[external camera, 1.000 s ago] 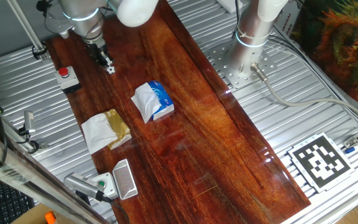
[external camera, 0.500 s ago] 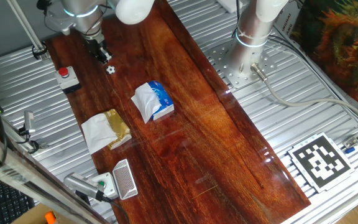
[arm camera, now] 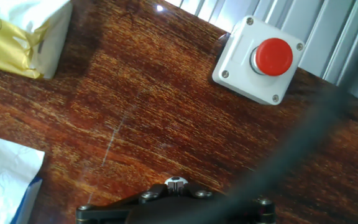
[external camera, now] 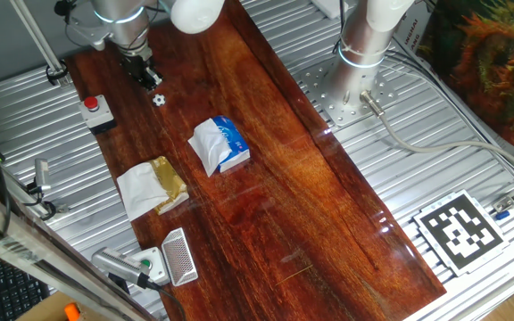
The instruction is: Push the soccer ball into the goal
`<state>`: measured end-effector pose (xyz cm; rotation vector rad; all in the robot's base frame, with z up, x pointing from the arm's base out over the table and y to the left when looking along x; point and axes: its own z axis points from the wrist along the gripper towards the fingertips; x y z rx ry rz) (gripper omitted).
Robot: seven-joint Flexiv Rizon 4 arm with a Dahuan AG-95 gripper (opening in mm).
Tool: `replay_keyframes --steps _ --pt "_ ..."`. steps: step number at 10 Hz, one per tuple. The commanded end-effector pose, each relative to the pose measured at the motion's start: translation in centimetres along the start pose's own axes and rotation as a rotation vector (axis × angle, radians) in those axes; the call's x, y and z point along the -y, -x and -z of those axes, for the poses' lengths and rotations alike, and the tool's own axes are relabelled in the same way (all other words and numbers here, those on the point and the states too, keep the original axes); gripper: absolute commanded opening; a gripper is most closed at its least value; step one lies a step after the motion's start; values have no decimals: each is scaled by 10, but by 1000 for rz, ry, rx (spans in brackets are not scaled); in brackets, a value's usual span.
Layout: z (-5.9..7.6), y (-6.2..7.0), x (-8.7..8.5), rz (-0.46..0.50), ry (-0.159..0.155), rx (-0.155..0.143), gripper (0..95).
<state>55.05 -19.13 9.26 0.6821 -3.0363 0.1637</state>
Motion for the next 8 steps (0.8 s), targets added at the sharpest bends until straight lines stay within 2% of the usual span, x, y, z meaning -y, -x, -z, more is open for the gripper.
replay_keyframes --steps 1,3,8 --pt "0 1 -1 0 -4 5 0" --pt "0 1 -2 3 -9 25 0" --pt "0 1 -2 -1 -15 23 0"
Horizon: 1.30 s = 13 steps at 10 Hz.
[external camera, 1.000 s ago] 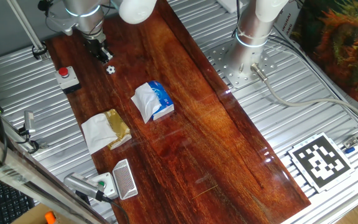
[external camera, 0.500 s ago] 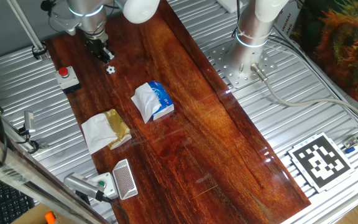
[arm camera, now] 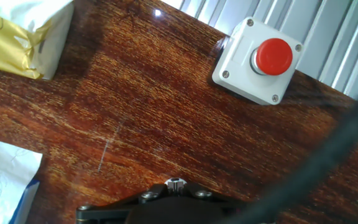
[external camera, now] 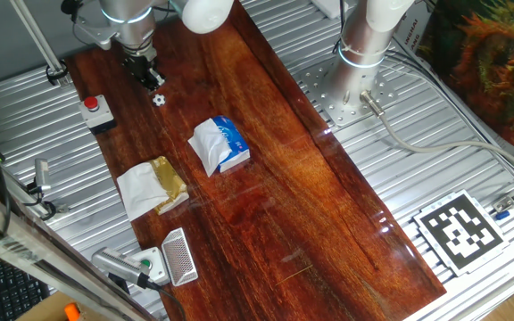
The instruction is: Push the soccer ball into the goal
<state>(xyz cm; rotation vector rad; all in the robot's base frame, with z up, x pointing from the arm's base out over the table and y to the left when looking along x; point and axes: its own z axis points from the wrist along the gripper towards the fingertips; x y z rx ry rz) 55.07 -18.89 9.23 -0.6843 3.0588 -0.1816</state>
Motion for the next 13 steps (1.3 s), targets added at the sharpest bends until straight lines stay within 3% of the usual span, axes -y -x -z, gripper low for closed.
replay_keyframes --steps 1,5,8,10,13 --pt "0 0 0 8 3 1 0" --pt "0 0 0 25 10 -14 0" --pt "0 0 0 -128 33 -65 0" --pt "0 0 0 -252 20 -66 0" --pt "0 0 0 -307 7 -62 0"
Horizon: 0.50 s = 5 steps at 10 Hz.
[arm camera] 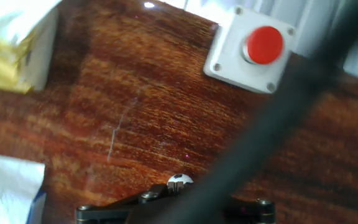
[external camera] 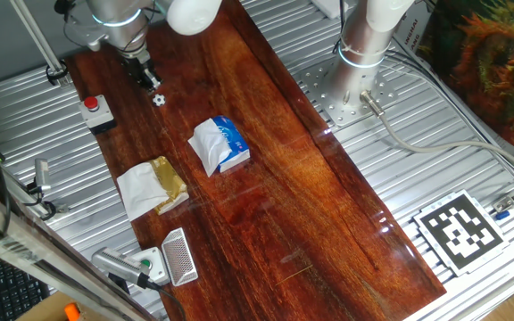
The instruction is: Push the soccer ball into the goal
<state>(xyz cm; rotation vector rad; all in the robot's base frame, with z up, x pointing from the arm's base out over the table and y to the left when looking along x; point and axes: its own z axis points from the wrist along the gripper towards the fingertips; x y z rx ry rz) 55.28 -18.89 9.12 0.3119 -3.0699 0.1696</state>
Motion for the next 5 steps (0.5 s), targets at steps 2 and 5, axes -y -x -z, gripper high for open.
replay_keyframes --steps 2,5 --pt "1 -2 0 -73 -10 7 0" --pt "1 -2 0 -89 -11 16 0"
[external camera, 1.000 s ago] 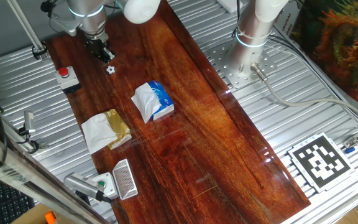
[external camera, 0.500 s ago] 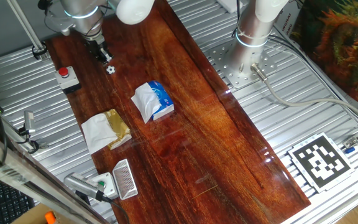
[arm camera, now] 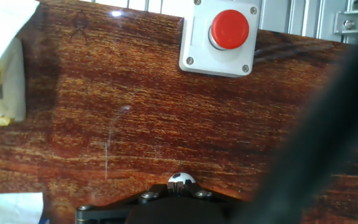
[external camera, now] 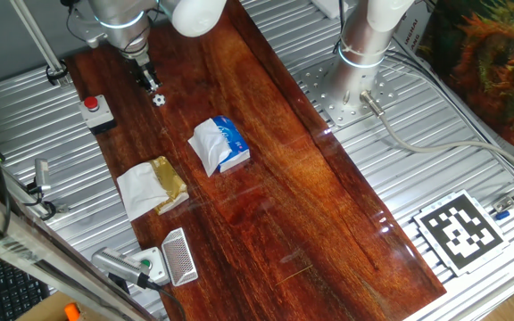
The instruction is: Push the soccer ball into the goal
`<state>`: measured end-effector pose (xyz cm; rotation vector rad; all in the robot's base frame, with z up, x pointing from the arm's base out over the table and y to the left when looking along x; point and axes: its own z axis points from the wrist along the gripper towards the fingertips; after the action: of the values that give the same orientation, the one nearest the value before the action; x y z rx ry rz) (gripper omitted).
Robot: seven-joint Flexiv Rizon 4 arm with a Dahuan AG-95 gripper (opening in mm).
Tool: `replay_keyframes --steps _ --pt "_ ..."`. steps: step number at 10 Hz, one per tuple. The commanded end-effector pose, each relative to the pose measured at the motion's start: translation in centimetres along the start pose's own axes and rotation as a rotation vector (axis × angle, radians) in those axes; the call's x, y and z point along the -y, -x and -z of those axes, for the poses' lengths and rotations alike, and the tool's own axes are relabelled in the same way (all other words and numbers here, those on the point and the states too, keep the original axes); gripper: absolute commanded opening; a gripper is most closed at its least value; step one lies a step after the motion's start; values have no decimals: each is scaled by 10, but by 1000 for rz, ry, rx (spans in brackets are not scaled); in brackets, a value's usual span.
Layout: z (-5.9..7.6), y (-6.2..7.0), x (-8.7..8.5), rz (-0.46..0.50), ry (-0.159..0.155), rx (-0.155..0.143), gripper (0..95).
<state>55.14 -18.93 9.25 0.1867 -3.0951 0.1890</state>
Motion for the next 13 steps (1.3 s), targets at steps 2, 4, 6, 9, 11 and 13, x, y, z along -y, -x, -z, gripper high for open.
replay_keyframes --steps 2,4,6,9,11,13 --pt "0 0 1 -9 1 2 0" --pt "-4 1 10 8 1 -2 0" --pt "-12 1 20 34 7 -3 0" --pt "-16 1 30 53 4 -6 0" --pt "-23 -4 34 59 6 -3 0" --pt "-30 -9 39 73 5 -1 0"
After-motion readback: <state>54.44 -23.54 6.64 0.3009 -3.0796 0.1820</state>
